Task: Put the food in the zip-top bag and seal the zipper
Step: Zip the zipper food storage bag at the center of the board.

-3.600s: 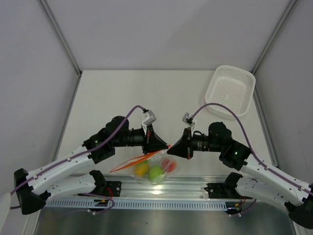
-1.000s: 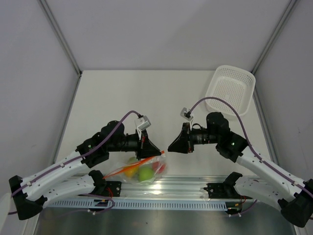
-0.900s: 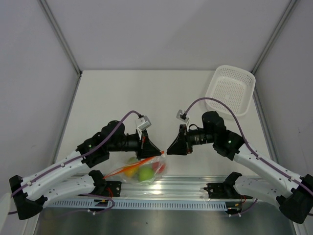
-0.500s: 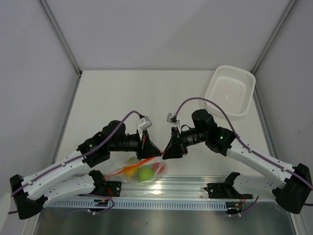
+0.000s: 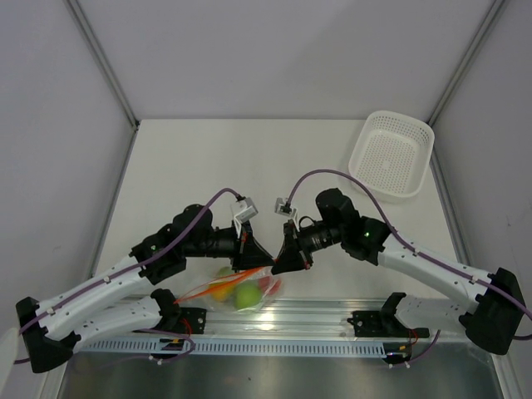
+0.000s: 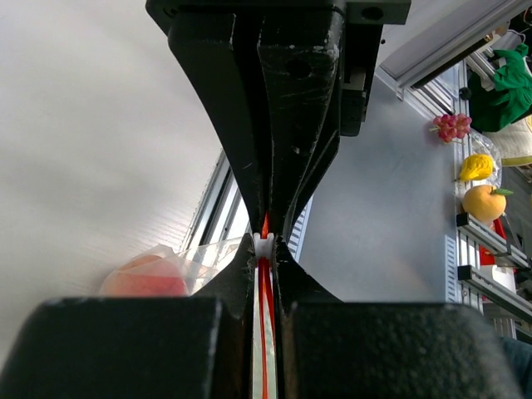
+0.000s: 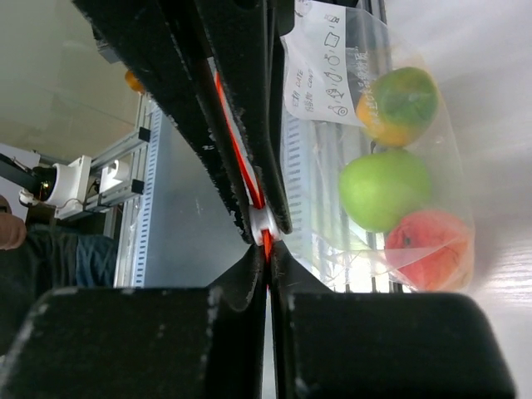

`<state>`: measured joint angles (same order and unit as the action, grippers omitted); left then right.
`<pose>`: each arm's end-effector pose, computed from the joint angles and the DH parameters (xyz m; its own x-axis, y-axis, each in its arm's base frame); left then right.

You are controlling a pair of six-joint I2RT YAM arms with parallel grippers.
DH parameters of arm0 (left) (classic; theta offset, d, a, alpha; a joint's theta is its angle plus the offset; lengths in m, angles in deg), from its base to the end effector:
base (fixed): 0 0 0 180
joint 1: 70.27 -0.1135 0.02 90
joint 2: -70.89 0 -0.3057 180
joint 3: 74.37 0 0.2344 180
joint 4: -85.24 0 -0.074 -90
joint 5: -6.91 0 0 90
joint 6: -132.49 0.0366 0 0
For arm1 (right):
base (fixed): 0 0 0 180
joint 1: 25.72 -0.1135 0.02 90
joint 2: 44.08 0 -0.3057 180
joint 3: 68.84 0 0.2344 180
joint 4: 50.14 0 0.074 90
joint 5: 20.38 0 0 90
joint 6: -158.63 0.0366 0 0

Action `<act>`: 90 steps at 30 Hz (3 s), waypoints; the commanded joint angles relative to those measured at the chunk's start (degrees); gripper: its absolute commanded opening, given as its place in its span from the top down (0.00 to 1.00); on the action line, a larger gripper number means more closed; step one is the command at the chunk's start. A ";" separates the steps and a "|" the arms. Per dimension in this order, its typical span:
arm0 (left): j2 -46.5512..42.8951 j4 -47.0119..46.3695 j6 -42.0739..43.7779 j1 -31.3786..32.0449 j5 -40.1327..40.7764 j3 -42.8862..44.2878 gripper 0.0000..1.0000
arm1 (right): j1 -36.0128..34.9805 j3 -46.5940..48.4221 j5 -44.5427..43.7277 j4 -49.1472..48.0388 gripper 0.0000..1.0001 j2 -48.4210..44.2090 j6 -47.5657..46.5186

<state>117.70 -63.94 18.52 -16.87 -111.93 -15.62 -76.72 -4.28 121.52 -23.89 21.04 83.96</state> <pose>0.0696 -0.1233 0.3506 -0.5725 0.1741 -0.8012 0.8129 0.2480 -0.5270 0.1110 0.1829 0.3450 -0.5174 -0.3797 -0.7669 -0.8137 -0.0592 0.5783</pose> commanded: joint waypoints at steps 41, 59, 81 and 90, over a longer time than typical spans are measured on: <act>-0.84 2.12 0.06 0.03 1.24 0.73 0.99 | -1.03 -6.41 -16.83 -4.92 0.63 -14.59 3.13; -1.81 2.47 -0.47 0.03 0.45 0.99 0.99 | -0.94 0.89 -12.79 0.36 0.84 -5.97 -3.38; -11.21 10.72 -2.93 0.03 8.01 -1.56 0.99 | 0.20 -2.45 -27.99 7.30 1.00 -16.34 -4.70; -16.04 16.70 -4.68 0.03 13.54 -1.65 0.97 | 1.17 -5.52 -31.94 6.77 1.00 -19.16 -2.77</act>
<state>103.56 -50.93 15.57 -17.04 -101.16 -17.24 -76.74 -9.26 93.79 -17.12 3.19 80.84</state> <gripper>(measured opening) 0.037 0.008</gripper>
